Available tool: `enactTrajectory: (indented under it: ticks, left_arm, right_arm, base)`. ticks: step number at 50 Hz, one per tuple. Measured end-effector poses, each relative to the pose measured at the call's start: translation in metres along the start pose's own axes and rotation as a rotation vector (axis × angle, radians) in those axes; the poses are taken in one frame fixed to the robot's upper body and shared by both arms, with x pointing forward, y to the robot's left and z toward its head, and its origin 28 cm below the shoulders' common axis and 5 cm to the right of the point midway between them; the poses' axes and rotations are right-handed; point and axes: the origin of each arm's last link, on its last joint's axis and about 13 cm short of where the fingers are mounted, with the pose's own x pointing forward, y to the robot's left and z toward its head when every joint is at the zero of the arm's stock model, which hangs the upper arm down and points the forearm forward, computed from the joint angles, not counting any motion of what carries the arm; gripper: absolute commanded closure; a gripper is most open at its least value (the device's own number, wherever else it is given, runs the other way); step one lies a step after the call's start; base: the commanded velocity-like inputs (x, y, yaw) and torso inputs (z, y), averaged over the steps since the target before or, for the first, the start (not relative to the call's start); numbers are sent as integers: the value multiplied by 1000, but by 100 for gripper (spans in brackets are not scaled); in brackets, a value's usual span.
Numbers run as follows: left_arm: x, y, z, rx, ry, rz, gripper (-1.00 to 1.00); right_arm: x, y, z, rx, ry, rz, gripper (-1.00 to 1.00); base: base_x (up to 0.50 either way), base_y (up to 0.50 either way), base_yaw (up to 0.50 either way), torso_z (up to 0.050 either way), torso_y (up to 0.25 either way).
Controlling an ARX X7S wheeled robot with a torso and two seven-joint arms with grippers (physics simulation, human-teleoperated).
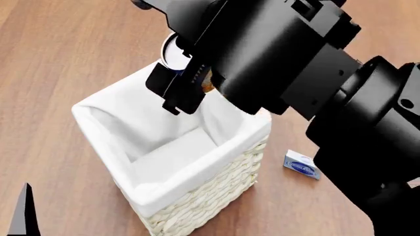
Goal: Pick up the alphabet soup and put it in the basket.
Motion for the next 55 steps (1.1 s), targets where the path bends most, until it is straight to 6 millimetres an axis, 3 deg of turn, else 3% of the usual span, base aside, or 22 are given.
enactTrajectory:
  ticks: [18,55]
  left_arm:
    - [0,3,0,-3,-3,12,-100]
    - [0,2,0,-6,3,8,-100]
  right_arm:
    - [20,-8,19,-125,82,68,100]
    - [53,9,13,-153,107,168,100]
  base:
    - [0,0,0,1,1]
    - [0,0,0,0,1]
